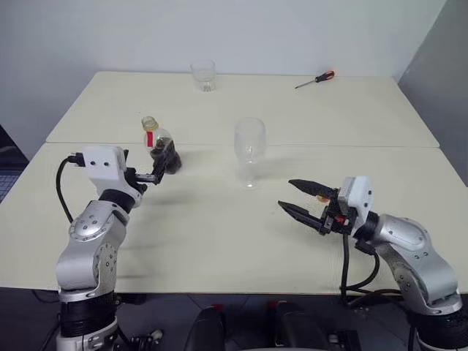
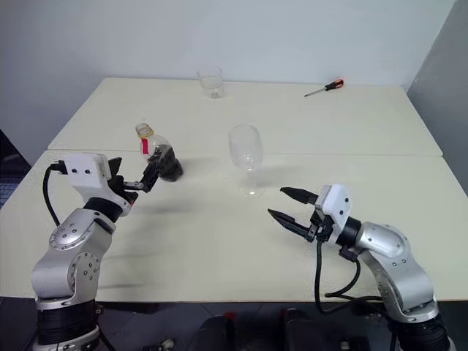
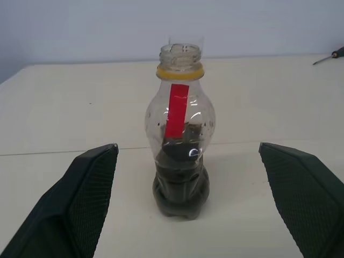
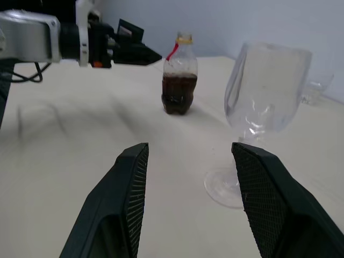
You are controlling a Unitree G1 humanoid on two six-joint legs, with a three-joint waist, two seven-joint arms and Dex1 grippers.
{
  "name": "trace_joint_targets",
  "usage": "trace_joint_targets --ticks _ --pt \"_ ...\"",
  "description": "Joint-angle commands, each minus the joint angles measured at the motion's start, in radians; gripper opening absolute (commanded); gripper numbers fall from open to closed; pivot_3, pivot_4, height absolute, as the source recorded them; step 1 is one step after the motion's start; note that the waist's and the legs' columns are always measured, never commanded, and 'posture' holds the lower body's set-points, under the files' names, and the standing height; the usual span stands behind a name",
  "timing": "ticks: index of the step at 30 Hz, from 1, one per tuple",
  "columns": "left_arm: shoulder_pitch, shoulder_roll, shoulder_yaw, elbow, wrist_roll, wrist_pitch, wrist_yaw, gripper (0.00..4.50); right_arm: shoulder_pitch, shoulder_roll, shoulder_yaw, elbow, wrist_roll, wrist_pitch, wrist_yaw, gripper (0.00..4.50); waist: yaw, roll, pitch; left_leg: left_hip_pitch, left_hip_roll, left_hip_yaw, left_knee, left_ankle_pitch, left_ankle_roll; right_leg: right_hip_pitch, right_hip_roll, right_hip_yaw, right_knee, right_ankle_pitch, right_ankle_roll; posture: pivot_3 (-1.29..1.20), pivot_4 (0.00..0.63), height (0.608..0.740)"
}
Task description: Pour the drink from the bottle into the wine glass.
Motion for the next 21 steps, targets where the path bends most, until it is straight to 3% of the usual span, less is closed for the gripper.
trace_joint_targets --ticks 1,21 --pt "-0.016 -0.009 0.003 0.038 0.040 -0.071 0.011 4.50 -0.040 0.006 -0.028 -0.057 0.056 0.003 -0.014 2.62 0.000 0.000 0.000 0.000 0.000 0.000 0.000 0.000 0.000 0.000 0.000 0.000 0.000 0.000 0.000 0.00 0.150 0.740" --pt "-0.211 -0.030 -0.054 0.482 0.100 -0.319 -0.099 4.50 -0.109 0.014 -0.008 -0.097 0.131 0.085 -0.085 2.62 0.001 -0.002 -0.001 -0.001 0.000 -0.001 0.000 0.000 0.000 0.000 0.000 -0.001 0.000 0.000 0.000 0.00 0.150 0.740"
